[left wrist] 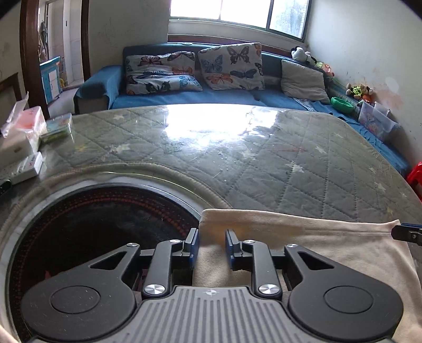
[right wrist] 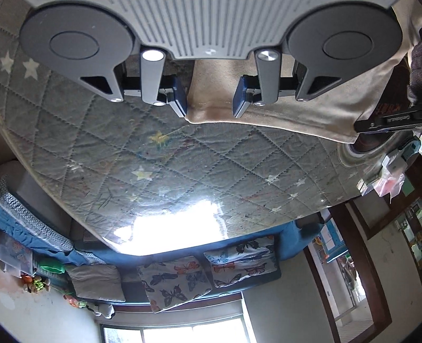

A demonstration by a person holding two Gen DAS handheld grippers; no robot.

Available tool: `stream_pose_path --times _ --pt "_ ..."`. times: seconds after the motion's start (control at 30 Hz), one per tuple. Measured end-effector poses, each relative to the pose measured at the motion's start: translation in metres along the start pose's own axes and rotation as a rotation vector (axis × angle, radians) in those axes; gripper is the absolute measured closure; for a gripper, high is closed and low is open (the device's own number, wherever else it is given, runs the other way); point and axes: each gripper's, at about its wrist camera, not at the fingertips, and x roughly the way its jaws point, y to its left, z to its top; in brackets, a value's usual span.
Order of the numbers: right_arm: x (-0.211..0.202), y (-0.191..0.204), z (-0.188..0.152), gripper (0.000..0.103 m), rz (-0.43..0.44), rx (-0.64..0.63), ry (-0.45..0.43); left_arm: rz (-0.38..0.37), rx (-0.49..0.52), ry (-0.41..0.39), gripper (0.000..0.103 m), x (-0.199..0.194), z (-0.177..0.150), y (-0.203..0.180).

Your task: Fold clothes

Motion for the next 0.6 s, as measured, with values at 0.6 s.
stream_pose_path --times 0.6 --pt "0.018 0.024 0.015 0.096 -0.059 -0.073 -0.022 0.092 0.018 -0.079 0.095 -0.002 0.002 0.011"
